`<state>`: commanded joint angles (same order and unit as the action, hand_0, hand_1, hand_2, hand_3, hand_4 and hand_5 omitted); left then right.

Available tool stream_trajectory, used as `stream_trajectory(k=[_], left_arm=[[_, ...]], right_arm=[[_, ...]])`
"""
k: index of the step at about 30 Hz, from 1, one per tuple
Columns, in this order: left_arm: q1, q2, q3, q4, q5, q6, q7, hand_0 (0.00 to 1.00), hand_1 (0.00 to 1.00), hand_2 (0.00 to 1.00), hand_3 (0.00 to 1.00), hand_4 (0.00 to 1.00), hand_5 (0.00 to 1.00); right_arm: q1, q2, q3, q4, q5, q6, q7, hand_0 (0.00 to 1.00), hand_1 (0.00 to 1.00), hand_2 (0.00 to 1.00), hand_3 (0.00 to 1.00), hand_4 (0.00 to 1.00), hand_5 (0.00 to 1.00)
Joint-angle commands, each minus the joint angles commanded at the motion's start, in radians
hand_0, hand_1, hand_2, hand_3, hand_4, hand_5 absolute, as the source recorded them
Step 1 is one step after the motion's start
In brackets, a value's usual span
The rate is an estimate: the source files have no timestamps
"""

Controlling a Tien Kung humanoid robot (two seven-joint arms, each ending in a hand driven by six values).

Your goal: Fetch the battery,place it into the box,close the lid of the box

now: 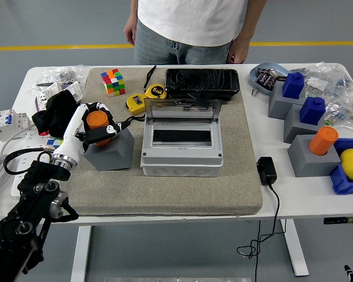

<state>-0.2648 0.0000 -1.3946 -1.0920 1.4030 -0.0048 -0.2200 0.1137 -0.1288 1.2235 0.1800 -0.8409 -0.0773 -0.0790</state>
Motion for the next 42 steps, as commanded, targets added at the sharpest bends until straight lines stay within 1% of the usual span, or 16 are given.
stream_trajectory(k=[1, 3, 6, 7, 10, 12, 13, 14, 21, 26, 28, 31, 33, 36, 37, 42], left_arm=[[-0.003, 0.0, -0.003, -0.005, 0.019, 0.004, 0.001, 0.029, 0.002, 0.002, 0.002, 0.968, 0.12], [-0.005, 0.0, -0.007, -0.013, 0.042, 0.008, 0.003, 0.029, 0.002, 0.002, 0.002, 0.968, 0.12], [-0.008, 0.0, -0.019, -0.033, 0.106, 0.021, 0.006, 0.029, 0.002, 0.002, 0.002, 0.968, 0.12], [-0.009, 0.0, -0.025, -0.041, 0.124, 0.027, 0.007, 0.029, 0.002, 0.002, 0.002, 0.943, 0.129], [-0.01, 0.0, -0.041, -0.067, 0.221, 0.052, 0.011, 0.029, 0.002, 0.002, 0.002, 0.943, 0.129], [-0.01, 0.001, -0.048, -0.081, 0.262, 0.066, 0.013, 0.029, 0.002, 0.002, 0.002, 0.943, 0.129], [-0.01, 0.002, -0.051, -0.087, 0.293, 0.072, 0.014, 0.029, 0.002, 0.002, 0.002, 0.926, 0.155], [-0.011, 0.006, -0.053, -0.098, 0.319, 0.079, 0.014, 0.029, 0.002, 0.002, 0.002, 0.926, 0.155], [-0.014, 0.02, -0.044, -0.144, 0.468, 0.112, 0.022, 0.029, 0.002, 0.002, 0.002, 0.926, 0.171], [-0.017, 0.027, -0.025, -0.177, 0.547, 0.132, 0.026, 0.03, 0.002, 0.002, 0.002, 0.923, 0.175], [-0.019, 0.033, -0.011, -0.194, 0.586, 0.138, 0.031, 0.03, 0.002, 0.002, 0.002, 0.923, 0.175], [-0.026, 0.051, 0.037, -0.233, 0.654, 0.148, 0.041, 0.031, 0.002, 0.002, 0.002, 0.929, 0.181], [-0.029, 0.06, 0.063, -0.25, 0.672, 0.152, 0.045, 0.031, 0.002, 0.002, 0.002, 0.929, 0.181], [-0.043, 0.089, 0.141, -0.294, 0.712, 0.15, 0.062, 0.031, 0.002, 0.002, 0.002, 0.929, 0.181], [-0.05, 0.1, 0.175, -0.308, 0.719, 0.146, 0.071, 0.033, 0.002, 0.002, 0.002, 0.94, 0.217], [-0.071, 0.125, 0.277, -0.342, 0.724, 0.133, 0.095, 0.033, 0.002, 0.002, 0.002, 0.94, 0.217]], right_arm=[[0.0, 0.0, 0.003, 0.0, -0.002, 0.0, -0.001, 0.91, 0.897, 0.866, 0.87, 0.998, 0.998], [0.001, -0.001, 0.0, 0.0, 0.001, 0.0, 0.0, 0.91, 0.897, 0.866, 0.87, 0.998, 0.998], [0.0, -0.001, 0.001, 0.0, 0.003, 0.0, 0.001, 0.91, 0.897, 0.866, 0.87, 0.998, 0.998], [0.0, 0.0, -0.001, 0.0, 0.004, 0.0, 0.001, 0.912, 0.897, 0.867, 0.87, 0.998, 0.998], [-0.002, 0.0, -0.001, 0.0, 0.006, 0.0, 0.002, 0.912, 0.897, 0.867, 0.87, 0.998, 0.998], [-0.002, 0.0, -0.001, 0.0, 0.005, 0.0, 0.001, 0.912, 0.897, 0.867, 0.87, 0.998, 0.998], [-0.002, 0.0, -0.001, 0.0, 0.005, 0.0, 0.001, 0.911, 0.897, 0.866, 0.87, 0.998, 0.998], [-0.002, -0.001, -0.004, 0.0, 0.009, 0.0, 0.001, 0.911, 0.897, 0.866, 0.87, 0.998, 0.998], [0.001, -0.004, -0.003, 0.0, 0.009, 0.001, 0.0, 0.912, 0.897, 0.867, 0.87, 0.998, 0.998], [0.002, -0.004, -0.001, 0.0, 0.01, 0.001, 0.001, 0.912, 0.897, 0.866, 0.87, 0.998, 0.998], [0.003, -0.004, -0.001, 0.0, 0.01, 0.001, 0.002, 0.912, 0.897, 0.866, 0.87, 0.998, 0.998], [0.004, -0.004, 0.0, 0.0, 0.01, 0.001, 0.003, 0.912, 0.897, 0.867, 0.87, 0.998, 0.998], [0.005, -0.004, 0.001, 0.0, 0.01, 0.001, 0.004, 0.912, 0.897, 0.867, 0.87, 0.998, 0.998], [0.009, -0.006, 0.007, 0.0, 0.005, 0.0, 0.004, 0.912, 0.897, 0.867, 0.87, 0.998, 0.998], [0.01, -0.007, 0.008, 0.0, 0.005, 0.0, 0.004, 0.912, 0.897, 0.867, 0.87, 0.998, 0.998], [0.013, -0.01, 0.014, 0.0, 0.0, 0.0, 0.004, 0.912, 0.897, 0.867, 0.87, 0.998, 0.998]])
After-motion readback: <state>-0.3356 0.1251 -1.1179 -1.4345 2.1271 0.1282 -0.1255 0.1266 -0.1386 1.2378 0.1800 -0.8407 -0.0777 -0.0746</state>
